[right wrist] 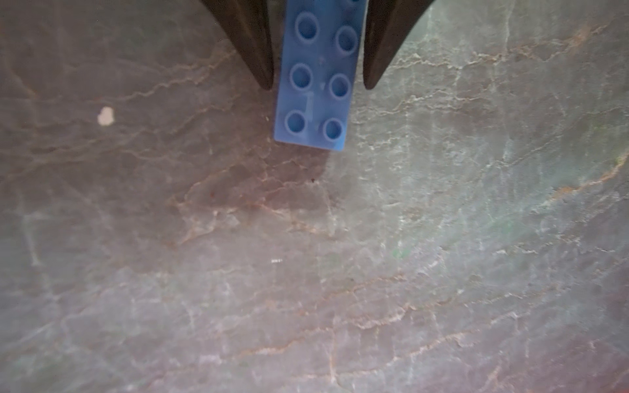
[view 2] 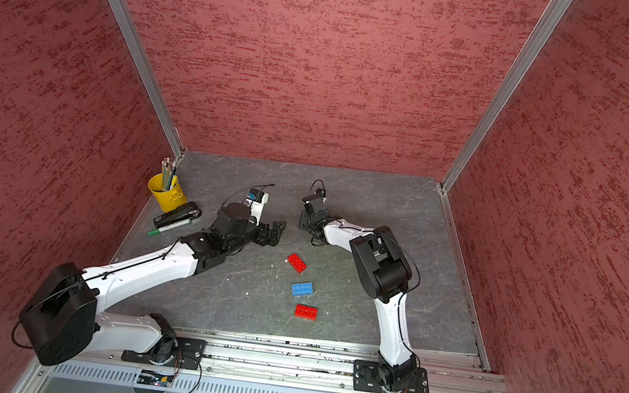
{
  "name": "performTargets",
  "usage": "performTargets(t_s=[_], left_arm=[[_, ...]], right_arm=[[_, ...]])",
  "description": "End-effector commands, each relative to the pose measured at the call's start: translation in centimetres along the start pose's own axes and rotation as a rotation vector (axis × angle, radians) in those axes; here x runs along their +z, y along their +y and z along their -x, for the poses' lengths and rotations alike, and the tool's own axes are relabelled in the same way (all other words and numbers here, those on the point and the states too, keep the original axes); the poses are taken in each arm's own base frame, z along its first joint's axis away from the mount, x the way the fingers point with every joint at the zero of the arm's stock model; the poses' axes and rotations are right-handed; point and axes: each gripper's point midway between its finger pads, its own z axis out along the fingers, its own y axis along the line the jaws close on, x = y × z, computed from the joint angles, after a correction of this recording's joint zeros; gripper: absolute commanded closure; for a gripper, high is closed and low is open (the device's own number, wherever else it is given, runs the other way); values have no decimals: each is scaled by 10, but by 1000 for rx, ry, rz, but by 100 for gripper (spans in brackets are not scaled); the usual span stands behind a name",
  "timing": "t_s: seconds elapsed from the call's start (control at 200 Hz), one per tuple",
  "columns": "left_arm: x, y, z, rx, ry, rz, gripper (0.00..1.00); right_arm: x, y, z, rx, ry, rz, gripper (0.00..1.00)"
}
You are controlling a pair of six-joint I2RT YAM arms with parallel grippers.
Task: Assemble a rectangle with lego
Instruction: Place the lego brick at the center of the board, then pick up the lego brick from the center of the board.
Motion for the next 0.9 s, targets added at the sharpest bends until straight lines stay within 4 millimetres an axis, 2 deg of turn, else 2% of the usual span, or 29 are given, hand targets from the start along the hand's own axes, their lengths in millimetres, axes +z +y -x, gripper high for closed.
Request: performTargets(t_s=[0.0, 0.09, 0.19, 0.265, 0.381, 0.511, 0.586, 0.666, 0.897], left_arm=[[-3, 6, -8, 51, 19, 57, 0], [-2, -2, -12, 94, 45, 67, 0], [0, -24, -23, 208, 80, 48, 0], [4, -44, -37, 311, 125, 17, 0], [8, -74, -68, 463, 247, -63, 0], [11, -89, -105, 547, 451, -127, 0], [11, -93, -123, 555, 561, -160, 0], [13, -94, -135, 551, 640, -165, 0], [29, -90, -160, 502, 780, -172, 1]], right_arm=[[-5, 3, 11, 11, -26, -8, 54], [-18, 4, 21, 10, -54, -1, 51], [-47, 2, 42, 18, -113, 21, 47], [-69, -9, 55, 39, -143, 43, 44], [-99, -41, 64, 89, -173, 55, 40], [-122, -86, 62, 164, -201, 47, 40], [-127, -102, 58, 198, -214, 55, 39], [-126, -110, 53, 212, -203, 61, 39], [-123, -107, 45, 209, -183, 104, 37]])
